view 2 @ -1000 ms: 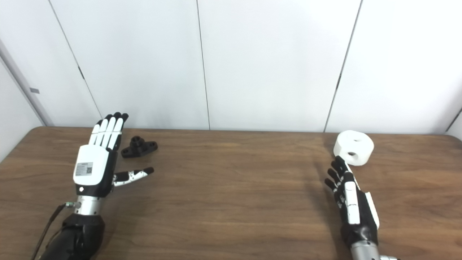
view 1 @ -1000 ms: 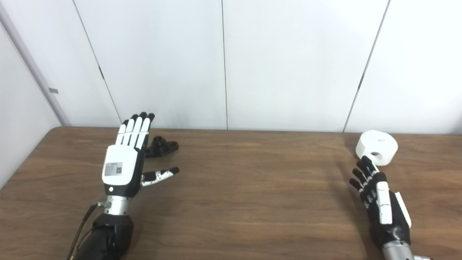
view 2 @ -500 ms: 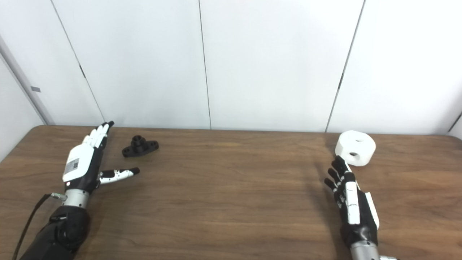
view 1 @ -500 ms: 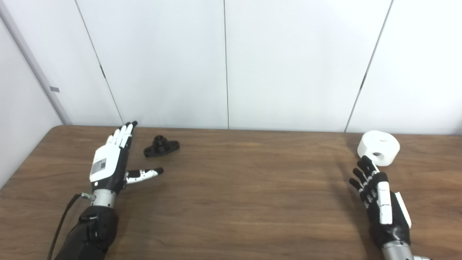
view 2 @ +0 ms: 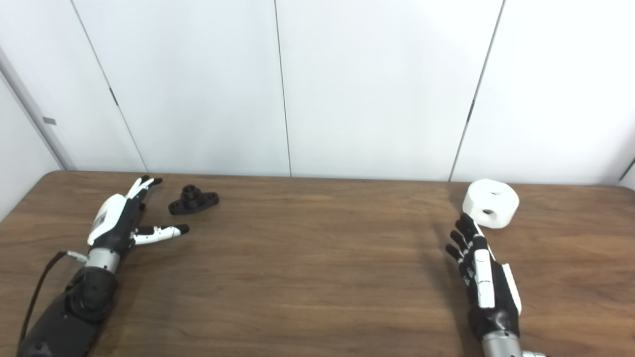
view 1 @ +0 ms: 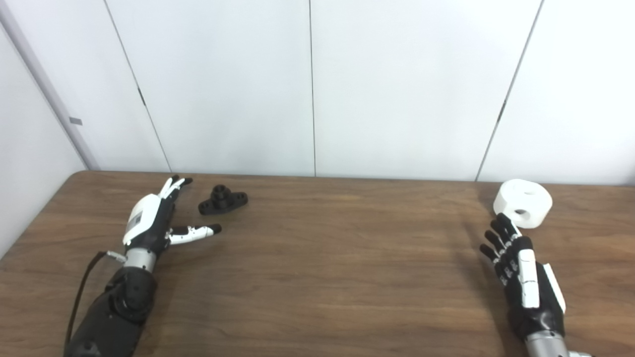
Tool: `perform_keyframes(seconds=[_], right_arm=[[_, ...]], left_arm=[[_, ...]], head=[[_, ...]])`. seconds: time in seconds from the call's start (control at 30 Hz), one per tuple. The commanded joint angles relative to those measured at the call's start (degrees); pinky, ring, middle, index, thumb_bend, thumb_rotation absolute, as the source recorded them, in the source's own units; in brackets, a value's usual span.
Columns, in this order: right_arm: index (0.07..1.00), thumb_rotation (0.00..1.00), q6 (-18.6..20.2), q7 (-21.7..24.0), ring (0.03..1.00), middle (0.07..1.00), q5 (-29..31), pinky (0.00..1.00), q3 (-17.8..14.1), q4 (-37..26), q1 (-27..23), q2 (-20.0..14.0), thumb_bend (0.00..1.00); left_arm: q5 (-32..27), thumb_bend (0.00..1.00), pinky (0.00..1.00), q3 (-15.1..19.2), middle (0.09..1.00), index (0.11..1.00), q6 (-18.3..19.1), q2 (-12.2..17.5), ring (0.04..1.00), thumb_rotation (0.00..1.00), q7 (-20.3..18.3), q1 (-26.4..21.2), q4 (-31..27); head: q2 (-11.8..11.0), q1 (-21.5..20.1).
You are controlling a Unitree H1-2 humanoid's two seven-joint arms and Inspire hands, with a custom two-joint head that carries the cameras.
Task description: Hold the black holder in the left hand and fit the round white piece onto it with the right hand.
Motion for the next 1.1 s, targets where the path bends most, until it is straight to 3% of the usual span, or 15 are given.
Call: perform_keyframes(seconds=[0.0,0.27,0.47,0.57,0.63,0.7,0.83,1.07], right_arm=[[0.926,0.98,-1.67,0.3,0.934,0.942,0.52,0.89,-0.16,-2.35,-0.9,-0.18,0.5],[0.925,0.98,-1.46,0.3,0.934,0.943,0.92,0.88,-0.27,-3.35,-0.51,-0.08,0.49],[0.923,0.98,-1.38,0.46,0.937,0.944,1.42,0.89,-0.12,-4.27,-0.34,-0.06,0.48],[0.925,0.99,-1.09,0.26,0.939,0.946,0.96,0.9,0.06,-4.82,-0.25,-0.13,0.48],[0.924,0.99,-1.31,0.2,0.937,0.945,0.76,0.89,0.12,-4.77,-0.22,-0.1,0.49],[0.924,0.98,-1.54,0.18,0.935,0.945,0.72,0.89,0.16,-4.67,-0.16,-0.03,0.5],[0.92,0.98,-1.62,0.09,0.933,0.943,0.64,0.88,0.28,-4.99,-0.08,0.17,0.51],[0.92,1.0,-1.89,0.12,0.935,0.943,0.75,0.89,0.25,-5.92,0.34,0.43,0.48]], left_arm=[[-0.95,1.0,0.79,-0.29,0.99,0.916,-1.18,1.82,0.94,0.38,-1.4,-2.37,0.88],[-3.9,1.0,0.79,-1.05,0.996,0.937,-0.49,2.51,0.941,0.34,-7.37,-3.73,0.33],[-4.19,1.0,0.81,-1.86,0.975,0.91,-2.25,2.74,0.938,0.3,-8.34,-5.45,1.45],[-3.5,1.0,0.67,-2.53,0.965,0.894,-1.79,2.83,0.891,0.3,-8.5,-6.44,1.96],[-1.89,1.0,0.69,-3.5,0.955,0.883,-1.85,3.17,0.894,0.31,-7.72,-7.1,2.46],[-0.26,1.0,0.8,-4.59,0.942,0.872,-2.61,3.48,0.916,0.33,-6.44,-7.91,3.67],[1.93,1.0,0.92,-6.0,0.931,0.854,-3.29,3.48,0.946,0.35,-4.33,-9.24,5.8],[1.49,1.0,0.91,-6.83,0.932,0.852,-4.21,3.02,0.933,0.33,-4.64,-10.12,7.13]], head=[[0.1,-0.09],[0.39,-0.36],[0.8,-0.65],[0.87,-0.7],[1.02,-0.91],[1.0,-1.08],[0.85,-1.18],[0.98,-1.21]])
